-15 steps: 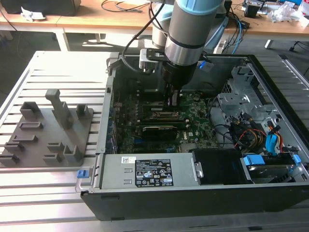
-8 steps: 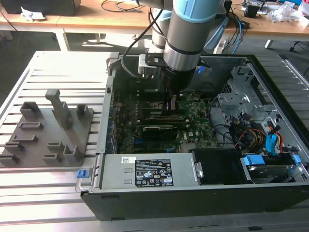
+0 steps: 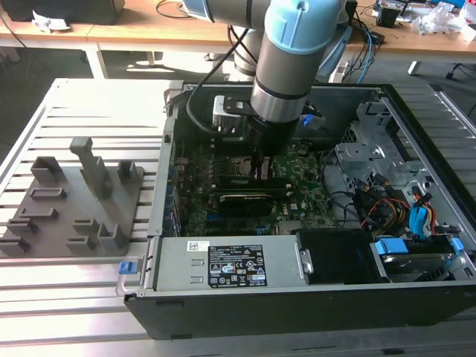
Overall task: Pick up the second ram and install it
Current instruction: 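Insert the second ram into the second slot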
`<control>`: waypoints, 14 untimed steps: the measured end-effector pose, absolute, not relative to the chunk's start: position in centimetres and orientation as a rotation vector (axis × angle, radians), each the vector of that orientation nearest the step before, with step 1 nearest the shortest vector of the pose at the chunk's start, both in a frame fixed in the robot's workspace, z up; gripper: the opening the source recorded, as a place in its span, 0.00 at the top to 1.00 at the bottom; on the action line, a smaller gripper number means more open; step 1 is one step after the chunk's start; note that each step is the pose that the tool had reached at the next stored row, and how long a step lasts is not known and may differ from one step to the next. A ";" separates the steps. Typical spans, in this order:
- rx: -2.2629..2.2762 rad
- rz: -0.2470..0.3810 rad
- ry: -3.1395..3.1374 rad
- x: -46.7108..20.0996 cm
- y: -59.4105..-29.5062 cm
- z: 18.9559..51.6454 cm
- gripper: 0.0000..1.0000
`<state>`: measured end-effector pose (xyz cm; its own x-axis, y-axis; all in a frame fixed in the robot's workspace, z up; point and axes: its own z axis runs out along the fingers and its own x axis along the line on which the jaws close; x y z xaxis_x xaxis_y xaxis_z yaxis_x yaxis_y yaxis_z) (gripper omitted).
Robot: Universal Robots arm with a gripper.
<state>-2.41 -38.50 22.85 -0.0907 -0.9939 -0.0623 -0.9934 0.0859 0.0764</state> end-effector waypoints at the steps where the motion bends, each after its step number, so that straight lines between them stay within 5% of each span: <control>1: 2.115 -0.154 -2.311 -2.4 -38.6 22.8 0.86; 14: 2.119 -0.168 -2.316 -2.5 -38.5 22.3 0.86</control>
